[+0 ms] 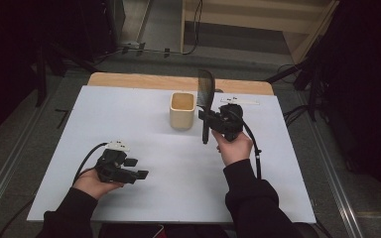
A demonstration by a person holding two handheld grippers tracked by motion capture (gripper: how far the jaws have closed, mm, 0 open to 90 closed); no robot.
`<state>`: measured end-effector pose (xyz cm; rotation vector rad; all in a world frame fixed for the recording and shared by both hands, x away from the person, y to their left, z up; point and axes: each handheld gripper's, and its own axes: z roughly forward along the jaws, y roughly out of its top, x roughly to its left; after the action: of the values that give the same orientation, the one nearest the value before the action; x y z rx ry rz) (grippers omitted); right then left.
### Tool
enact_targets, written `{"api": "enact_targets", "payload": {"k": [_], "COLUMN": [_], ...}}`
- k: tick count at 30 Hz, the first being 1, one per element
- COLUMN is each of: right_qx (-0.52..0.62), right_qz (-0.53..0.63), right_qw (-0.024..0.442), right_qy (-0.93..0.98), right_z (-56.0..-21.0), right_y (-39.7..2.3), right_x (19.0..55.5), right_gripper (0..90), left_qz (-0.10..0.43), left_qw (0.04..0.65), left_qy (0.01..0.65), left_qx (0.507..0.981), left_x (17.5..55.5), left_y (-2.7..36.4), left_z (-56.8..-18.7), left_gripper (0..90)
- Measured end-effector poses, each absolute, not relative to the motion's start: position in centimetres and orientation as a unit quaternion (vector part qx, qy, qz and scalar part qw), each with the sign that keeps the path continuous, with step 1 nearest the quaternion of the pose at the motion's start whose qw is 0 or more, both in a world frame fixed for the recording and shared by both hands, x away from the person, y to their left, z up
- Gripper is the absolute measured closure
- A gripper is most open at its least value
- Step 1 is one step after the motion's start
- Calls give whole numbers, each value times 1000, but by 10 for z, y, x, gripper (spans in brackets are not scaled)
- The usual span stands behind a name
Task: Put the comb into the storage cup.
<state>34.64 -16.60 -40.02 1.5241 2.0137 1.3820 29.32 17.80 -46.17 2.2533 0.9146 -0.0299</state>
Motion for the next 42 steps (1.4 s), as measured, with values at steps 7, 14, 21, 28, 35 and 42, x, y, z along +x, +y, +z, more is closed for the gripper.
{"api": "enact_targets", "payload": {"k": [7,14,21,28,35,42], "right_qx": [524,525,526,525,526,527], "right_qz": [475,478,479,481,479,479], "right_qw": [126,123,122,128,135,146], "right_qy": [696,693,692,690,690,687], "right_z": [-400,-397,-393,-385,-378,-369], "right_y": [-161,-156,-152,-148,-144,-143], "right_x": [351,357,363,367,374,380], "right_gripper": [702,702,702,701,701,701], "left_qz": [-12,-11,-11,-10,-10,-10], "left_qw": [347,350,350,349,346,346], "left_qy": [353,358,359,362,363,361], "left_qx": [868,865,865,864,865,866], "left_x": [293,294,294,295,296,297], "left_y": [178,182,183,187,189,190], "left_z": [-461,-461,-460,-460,-460,-460], "left_gripper": [338,338,338,338,338,338]}}
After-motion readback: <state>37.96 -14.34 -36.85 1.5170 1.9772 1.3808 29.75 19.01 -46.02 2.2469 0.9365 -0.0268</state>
